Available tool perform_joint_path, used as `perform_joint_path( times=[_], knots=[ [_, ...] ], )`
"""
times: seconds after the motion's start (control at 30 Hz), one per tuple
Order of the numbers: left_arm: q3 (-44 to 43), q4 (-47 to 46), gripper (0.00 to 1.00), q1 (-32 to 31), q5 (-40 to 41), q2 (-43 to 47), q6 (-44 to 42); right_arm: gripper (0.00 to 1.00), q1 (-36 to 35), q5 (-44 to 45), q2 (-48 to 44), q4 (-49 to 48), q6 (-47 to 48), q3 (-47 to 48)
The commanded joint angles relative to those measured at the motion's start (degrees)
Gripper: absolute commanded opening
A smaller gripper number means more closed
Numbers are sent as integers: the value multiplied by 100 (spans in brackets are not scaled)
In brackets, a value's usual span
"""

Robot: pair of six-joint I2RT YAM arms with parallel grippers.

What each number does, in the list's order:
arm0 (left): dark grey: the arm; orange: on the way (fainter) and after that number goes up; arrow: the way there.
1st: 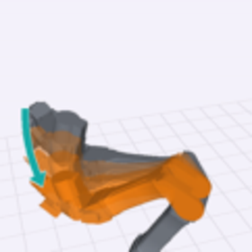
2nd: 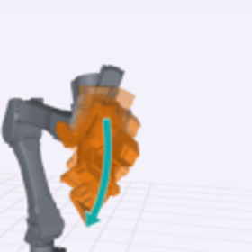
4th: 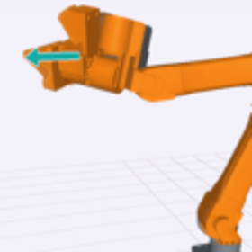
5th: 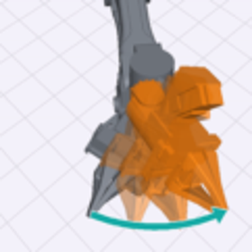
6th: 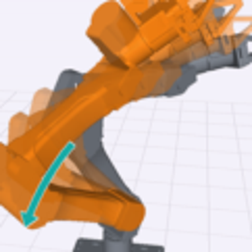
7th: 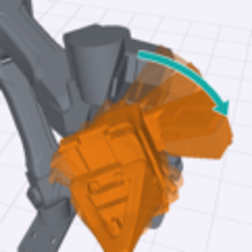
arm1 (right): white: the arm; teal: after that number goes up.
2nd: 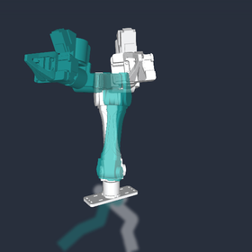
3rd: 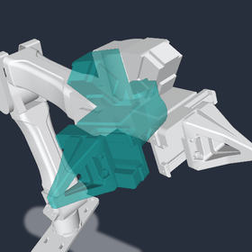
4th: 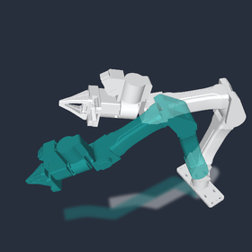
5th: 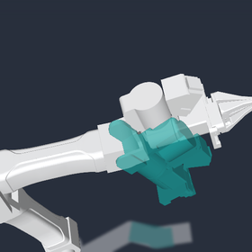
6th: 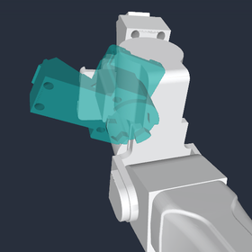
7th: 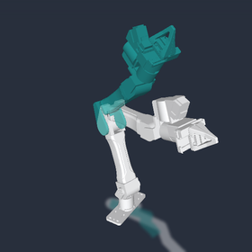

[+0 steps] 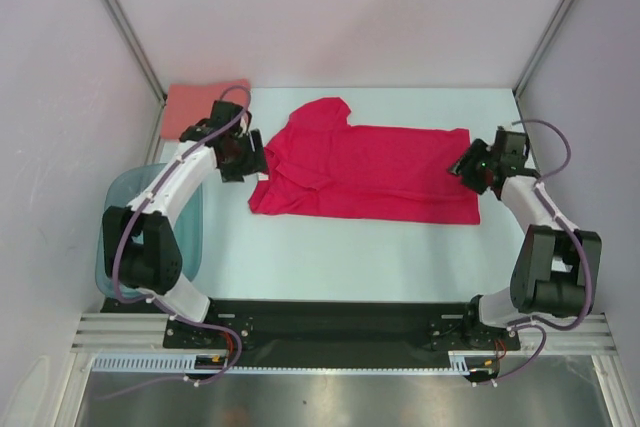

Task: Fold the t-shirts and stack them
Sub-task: Fold the tshirt

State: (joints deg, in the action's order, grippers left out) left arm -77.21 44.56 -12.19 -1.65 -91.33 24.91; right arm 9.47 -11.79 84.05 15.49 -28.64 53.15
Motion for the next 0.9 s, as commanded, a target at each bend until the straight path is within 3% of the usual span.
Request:
perform_joint_path(
  times=[0.0,0.1,0.27,0.5,0.7,0.83,0.87],
  knots=[
    [460,-69,71,32,-10,-96,-355,56,-777,-797,-337,-239,342,-93],
    [540,-140,72,23,-177,-253,-539,56,-1385,-930,-398,-274,307,-286],
    [558,-131,71,23,-230,-447,-706,54,-1484,-983,-556,-379,236,-673],
    [558,-272,62,23,-599,-833,-864,53,-991,-1246,-749,-318,351,-972],
    [672,-351,55,23,-653,-957,-908,53,-97,-1370,-996,-125,570,-1192],
    [585,-325,38,23,-478,-1203,-882,51,414,-1212,-987,59,570,-1289],
    [549,-307,30,23,-381,-1299,-865,51,493,-1081,-987,138,562,-1298]
  ],
)
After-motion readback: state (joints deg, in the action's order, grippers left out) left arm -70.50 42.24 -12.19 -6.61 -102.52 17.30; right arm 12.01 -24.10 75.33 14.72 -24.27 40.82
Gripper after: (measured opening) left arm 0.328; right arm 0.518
